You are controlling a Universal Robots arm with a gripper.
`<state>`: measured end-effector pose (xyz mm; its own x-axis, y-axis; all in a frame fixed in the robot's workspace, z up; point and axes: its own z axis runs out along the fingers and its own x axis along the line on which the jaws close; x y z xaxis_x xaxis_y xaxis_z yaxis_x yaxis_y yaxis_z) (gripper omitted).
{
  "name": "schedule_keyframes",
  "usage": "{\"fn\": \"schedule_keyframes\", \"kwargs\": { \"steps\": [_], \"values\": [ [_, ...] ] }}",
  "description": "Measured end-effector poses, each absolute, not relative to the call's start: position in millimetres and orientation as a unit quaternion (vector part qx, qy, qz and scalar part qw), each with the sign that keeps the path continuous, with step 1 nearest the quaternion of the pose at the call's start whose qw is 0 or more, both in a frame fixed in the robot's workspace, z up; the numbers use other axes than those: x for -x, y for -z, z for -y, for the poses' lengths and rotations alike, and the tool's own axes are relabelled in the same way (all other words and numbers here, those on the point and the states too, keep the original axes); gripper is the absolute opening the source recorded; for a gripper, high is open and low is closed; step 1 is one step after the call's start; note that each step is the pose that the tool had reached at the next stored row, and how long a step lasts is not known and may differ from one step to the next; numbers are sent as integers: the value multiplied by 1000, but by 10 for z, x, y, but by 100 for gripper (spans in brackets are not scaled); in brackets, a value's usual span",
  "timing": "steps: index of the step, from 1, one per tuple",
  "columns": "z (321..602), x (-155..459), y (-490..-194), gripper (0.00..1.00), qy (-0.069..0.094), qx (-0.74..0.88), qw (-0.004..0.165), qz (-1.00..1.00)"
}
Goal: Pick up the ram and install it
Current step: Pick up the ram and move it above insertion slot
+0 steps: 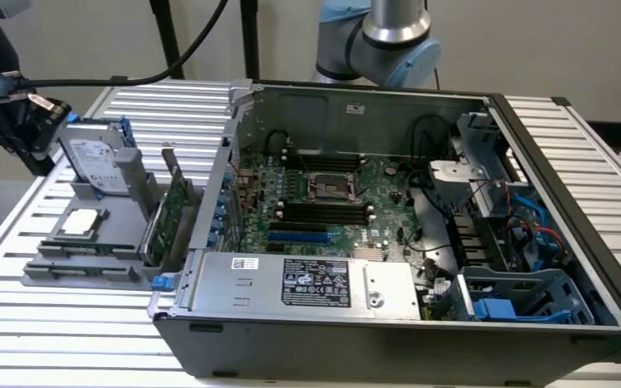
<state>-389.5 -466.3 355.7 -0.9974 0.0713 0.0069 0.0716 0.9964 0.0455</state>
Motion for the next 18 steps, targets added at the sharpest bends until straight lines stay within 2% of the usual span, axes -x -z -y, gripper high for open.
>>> {"fn": "schedule_keyframes", "kwargs": {
  "steps": [18],
  "values": [
    [4663, 3895, -3556, 0, 22, -79, 5, 997]
  ]
}}
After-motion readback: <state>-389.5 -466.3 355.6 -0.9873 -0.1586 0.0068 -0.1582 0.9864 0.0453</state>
